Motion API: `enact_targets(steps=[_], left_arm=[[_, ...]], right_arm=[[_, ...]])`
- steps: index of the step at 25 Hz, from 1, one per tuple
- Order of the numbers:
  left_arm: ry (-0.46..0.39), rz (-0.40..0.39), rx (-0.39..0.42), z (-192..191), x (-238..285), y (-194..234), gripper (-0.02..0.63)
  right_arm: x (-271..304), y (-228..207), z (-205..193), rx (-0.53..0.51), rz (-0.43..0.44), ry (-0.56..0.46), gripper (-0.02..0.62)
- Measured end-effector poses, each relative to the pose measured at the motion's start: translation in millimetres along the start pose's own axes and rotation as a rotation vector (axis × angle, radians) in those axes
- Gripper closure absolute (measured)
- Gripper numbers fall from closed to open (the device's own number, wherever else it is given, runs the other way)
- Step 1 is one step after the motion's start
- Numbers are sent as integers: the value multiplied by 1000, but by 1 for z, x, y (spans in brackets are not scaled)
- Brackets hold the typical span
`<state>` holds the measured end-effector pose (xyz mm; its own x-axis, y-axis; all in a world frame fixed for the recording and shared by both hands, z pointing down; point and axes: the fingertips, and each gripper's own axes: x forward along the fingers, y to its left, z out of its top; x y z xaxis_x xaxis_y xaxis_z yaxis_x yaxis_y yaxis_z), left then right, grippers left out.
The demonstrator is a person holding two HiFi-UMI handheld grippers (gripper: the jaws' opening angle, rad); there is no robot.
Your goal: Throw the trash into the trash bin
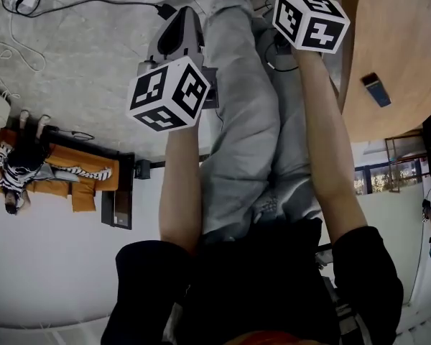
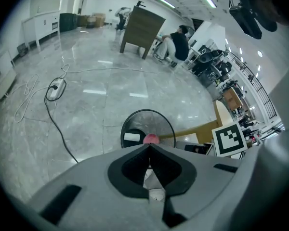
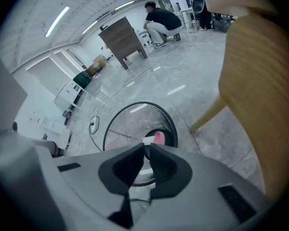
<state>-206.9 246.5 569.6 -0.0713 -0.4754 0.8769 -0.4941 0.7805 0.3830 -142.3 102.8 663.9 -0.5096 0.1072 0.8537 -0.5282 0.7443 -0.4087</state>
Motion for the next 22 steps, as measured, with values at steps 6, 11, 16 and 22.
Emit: enact_targets(steps=[6, 11, 16, 22], left_arm=[[13, -11, 77, 22, -16, -21, 598], [24, -88, 199, 44, -23, -78, 597], [37, -167, 322, 48, -29, -148, 597], [88, -266, 496, 29, -34, -222, 597]], right_arm=[[-33, 13, 1, 40, 17, -8, 580], [-90, 27, 9, -61, 48, -38, 580], [-167, 22, 24, 45, 61, -175, 580], [-248, -21, 0, 309, -54, -338, 580]])
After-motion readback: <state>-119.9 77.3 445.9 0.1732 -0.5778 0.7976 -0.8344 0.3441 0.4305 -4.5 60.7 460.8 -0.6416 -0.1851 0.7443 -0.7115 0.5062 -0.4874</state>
